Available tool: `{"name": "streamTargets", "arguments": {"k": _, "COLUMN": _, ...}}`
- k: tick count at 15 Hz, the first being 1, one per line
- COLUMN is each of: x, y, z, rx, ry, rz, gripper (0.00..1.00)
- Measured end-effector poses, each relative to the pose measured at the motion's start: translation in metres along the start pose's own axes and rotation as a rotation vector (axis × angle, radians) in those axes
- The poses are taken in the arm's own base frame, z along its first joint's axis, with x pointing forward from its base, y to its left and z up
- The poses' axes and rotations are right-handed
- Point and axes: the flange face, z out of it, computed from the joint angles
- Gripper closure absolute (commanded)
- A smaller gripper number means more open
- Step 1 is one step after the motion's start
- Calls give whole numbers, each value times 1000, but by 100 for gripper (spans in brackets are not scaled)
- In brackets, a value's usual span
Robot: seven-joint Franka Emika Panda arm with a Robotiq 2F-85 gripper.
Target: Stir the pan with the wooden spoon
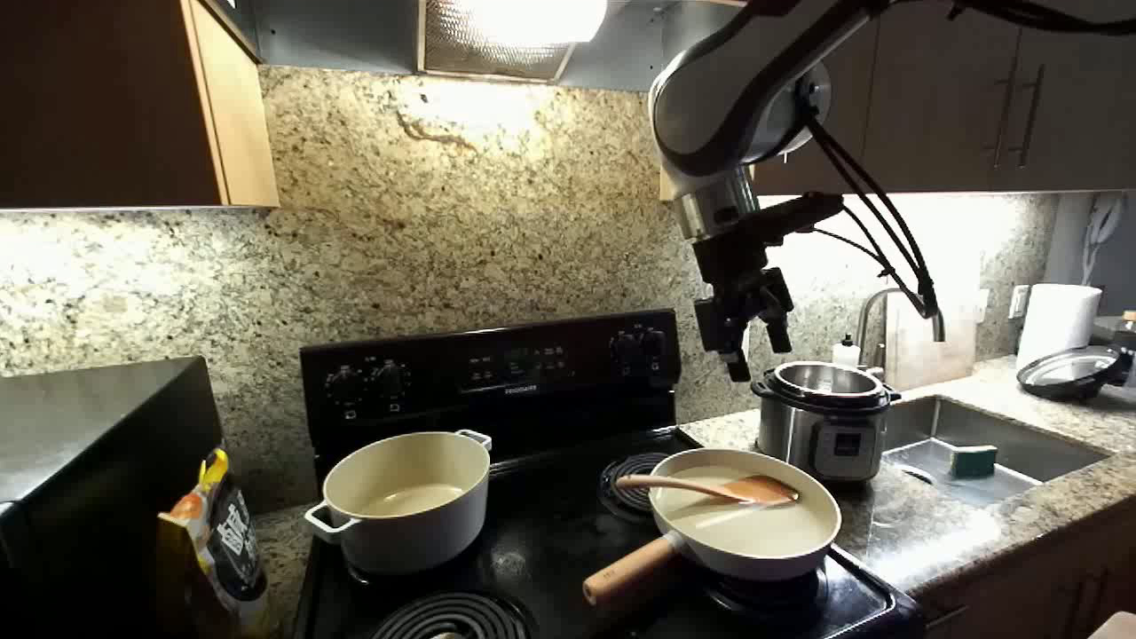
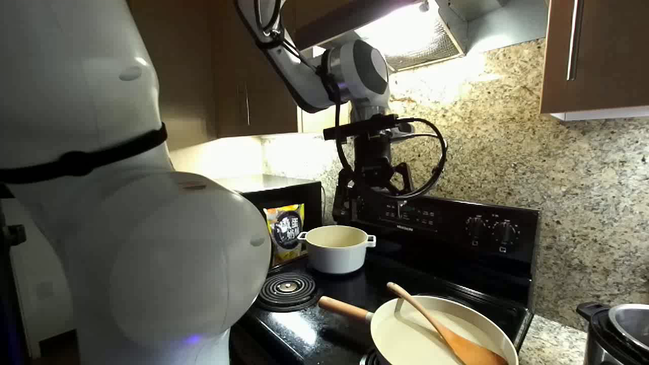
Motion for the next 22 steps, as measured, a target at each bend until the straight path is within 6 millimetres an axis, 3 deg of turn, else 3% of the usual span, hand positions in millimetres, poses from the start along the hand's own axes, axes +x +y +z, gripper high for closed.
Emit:
{"name": "streamTargets", "arguments": {"k": 18, "x": 0, "y": 0, "z": 0, "rx": 0, "ry": 0, "rz": 0, "gripper": 0}}
{"name": "streamTargets", "arguments": {"k": 22, "x": 3, "y": 6, "z": -6, "rx": -38, "ry": 8, "rz": -119, "gripper": 0}}
